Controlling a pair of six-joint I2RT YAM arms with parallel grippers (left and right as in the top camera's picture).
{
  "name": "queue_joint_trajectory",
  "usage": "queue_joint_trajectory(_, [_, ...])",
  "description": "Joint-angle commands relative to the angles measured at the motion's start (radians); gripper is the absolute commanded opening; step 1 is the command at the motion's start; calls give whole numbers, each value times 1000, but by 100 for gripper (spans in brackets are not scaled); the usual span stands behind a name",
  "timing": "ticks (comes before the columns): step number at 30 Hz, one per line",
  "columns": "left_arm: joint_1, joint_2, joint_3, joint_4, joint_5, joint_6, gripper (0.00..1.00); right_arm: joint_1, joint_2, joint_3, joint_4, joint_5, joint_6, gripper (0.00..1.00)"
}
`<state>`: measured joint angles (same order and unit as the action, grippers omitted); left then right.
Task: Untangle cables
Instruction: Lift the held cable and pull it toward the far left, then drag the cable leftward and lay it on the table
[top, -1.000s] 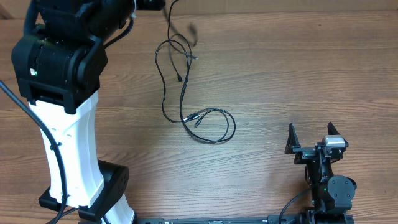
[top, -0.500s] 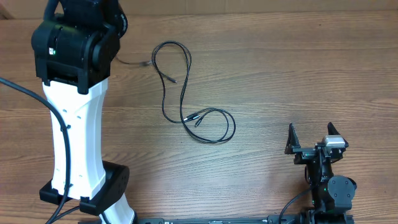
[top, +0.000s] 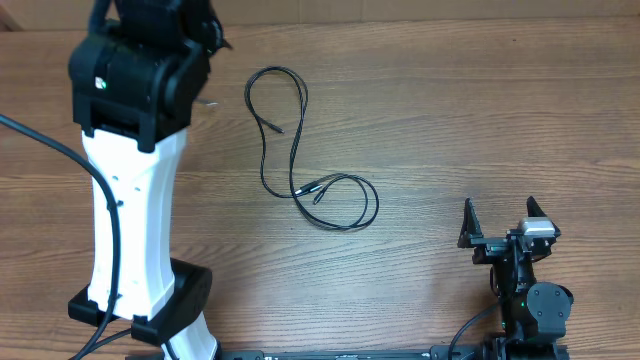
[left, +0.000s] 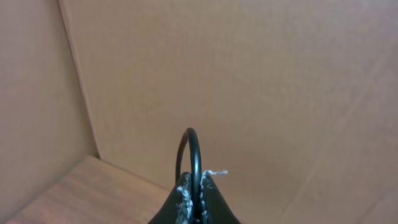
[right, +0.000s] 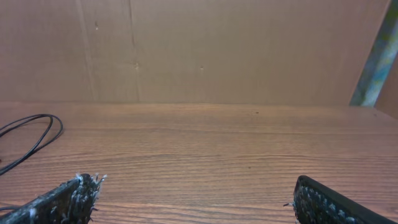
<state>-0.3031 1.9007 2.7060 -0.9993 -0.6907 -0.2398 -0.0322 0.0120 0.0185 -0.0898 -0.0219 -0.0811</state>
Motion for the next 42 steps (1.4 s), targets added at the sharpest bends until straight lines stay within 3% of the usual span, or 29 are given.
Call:
queue_joint_trajectory(1, [67, 40, 3, 43, 139, -35, 4, -1, -9, -10, 6, -2, 5, 100])
queue_joint_trajectory(3, [107, 55, 3, 69, 217, -66, 4, -1, -9, -10, 6, -2, 5, 100])
queue_joint_trajectory(7, [221, 95, 3, 82, 308, -257, 5, -1, -9, -10, 6, -2, 5, 100])
queue_joint_trajectory(17, [438, 279, 3, 148, 557, -255, 4, -1, -9, -10, 6, -2, 5, 100])
queue_joint_trajectory(20, [476, 340, 3, 172, 501, -220, 5, -1, -9, -10, 6, -2, 5, 100])
queue_joint_trajectory(26, [557, 435, 3, 230, 262, 45, 5, -1, -9, -10, 6, -2, 5, 100])
queue_joint_trajectory(29, [615, 453, 2, 224, 164, 59, 4, -1, -9, -10, 6, -2, 5, 100])
queue_joint_trajectory(31, [655, 458, 0, 208, 173, 60, 5, -1, -9, -10, 6, -2, 5, 100])
queue_joint_trajectory(32, [674, 461, -2, 196, 201, 60, 19, -1, -9, -10, 6, -2, 5, 100])
queue_joint_trajectory(34, [711, 467, -2, 165, 324, 59, 63, -1, -9, -10, 6, -2, 5, 100])
queue_joint_trajectory(36, [744, 475, -5, 139, 477, 59, 100, -1, -9, -10, 6, -2, 5, 100])
queue_joint_trajectory(38, [768, 488, -6, 105, 596, 56, 99, -1, -9, -10, 6, -2, 5, 100])
queue_joint_trajectory(42, [781, 512, -7, 18, 643, 24, 100, -1, -9, -10, 6, -2, 5, 100])
